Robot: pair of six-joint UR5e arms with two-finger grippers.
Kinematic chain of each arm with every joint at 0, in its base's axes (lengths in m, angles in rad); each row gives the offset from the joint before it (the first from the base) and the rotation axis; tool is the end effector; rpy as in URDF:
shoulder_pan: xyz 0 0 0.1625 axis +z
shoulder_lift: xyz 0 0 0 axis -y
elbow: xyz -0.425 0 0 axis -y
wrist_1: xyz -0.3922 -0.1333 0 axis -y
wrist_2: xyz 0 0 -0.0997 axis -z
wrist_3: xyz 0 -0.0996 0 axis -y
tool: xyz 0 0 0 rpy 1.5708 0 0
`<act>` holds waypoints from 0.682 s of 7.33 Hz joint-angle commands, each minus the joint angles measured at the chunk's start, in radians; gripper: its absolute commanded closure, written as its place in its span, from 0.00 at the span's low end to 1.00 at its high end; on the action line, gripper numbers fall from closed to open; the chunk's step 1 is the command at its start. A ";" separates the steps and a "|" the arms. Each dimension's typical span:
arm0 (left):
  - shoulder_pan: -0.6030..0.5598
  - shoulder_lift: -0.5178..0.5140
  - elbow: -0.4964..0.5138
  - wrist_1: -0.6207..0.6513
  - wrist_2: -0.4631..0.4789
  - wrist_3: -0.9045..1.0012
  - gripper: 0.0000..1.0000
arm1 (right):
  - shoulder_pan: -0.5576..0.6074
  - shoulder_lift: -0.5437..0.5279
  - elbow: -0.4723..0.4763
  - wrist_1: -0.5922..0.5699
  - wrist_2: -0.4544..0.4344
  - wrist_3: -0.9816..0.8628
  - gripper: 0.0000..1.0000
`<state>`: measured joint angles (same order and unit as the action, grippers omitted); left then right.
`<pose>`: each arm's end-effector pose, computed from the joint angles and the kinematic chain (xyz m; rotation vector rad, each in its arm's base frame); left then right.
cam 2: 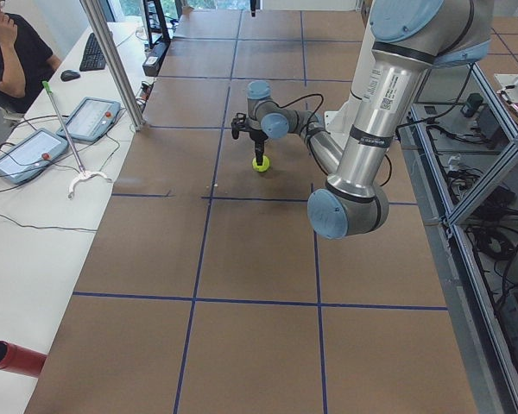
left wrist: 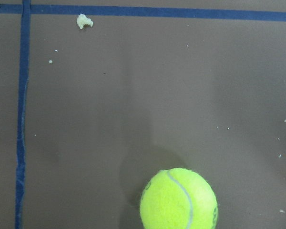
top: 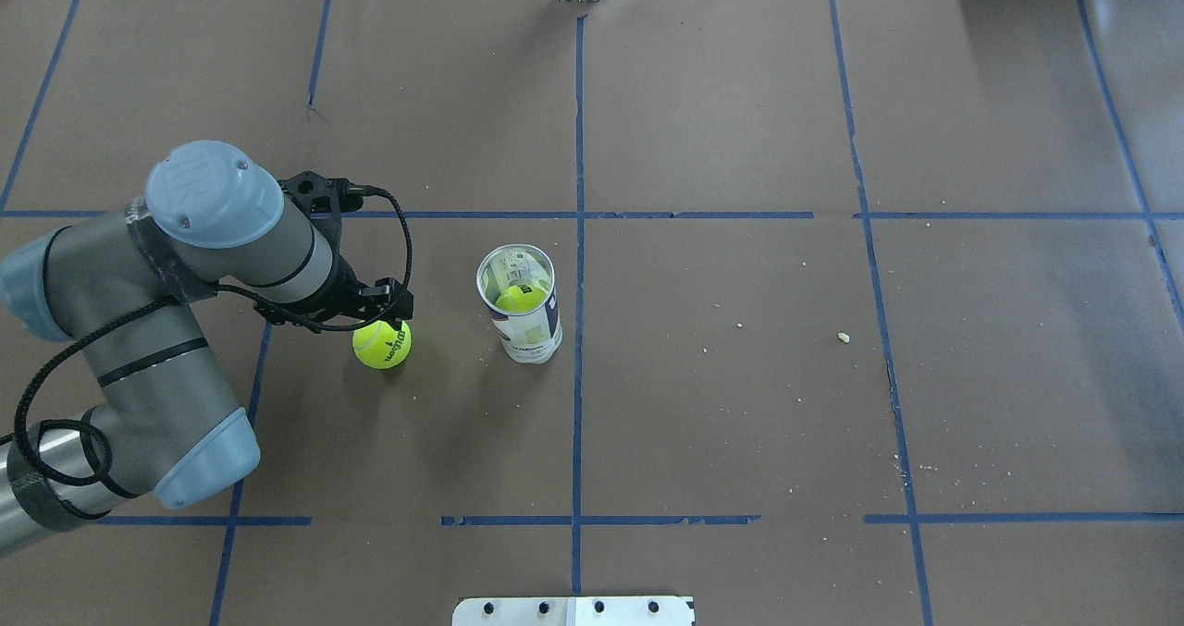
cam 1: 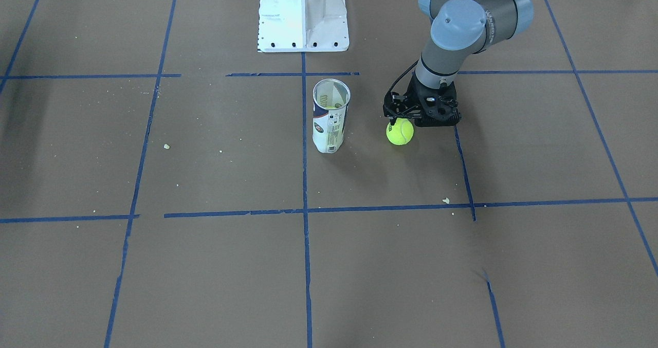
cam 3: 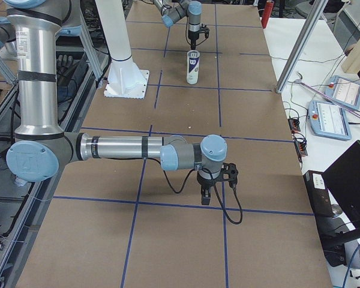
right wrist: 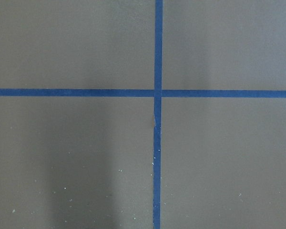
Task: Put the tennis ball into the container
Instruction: 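Move the left gripper down over the loose tennis ball, then close the left gripper around the tennis ball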
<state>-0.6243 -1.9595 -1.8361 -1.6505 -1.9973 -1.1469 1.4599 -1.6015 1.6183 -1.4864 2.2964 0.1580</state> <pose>0.4388 -0.4296 0.3178 0.0090 0.8282 -0.0324 0.0130 -0.4903 0.6448 -0.0013 -0.7314 0.0083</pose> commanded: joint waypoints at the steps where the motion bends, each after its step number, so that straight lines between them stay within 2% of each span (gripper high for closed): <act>1: 0.002 -0.002 0.049 -0.060 0.000 0.001 0.00 | 0.000 0.000 0.000 0.000 0.000 0.000 0.00; 5: 0.024 -0.004 0.081 -0.091 0.000 -0.002 0.00 | 0.000 0.000 0.000 0.000 0.000 0.000 0.00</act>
<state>-0.6077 -1.9626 -1.7574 -1.7391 -1.9972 -1.1478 1.4603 -1.6015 1.6183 -1.4864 2.2964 0.1580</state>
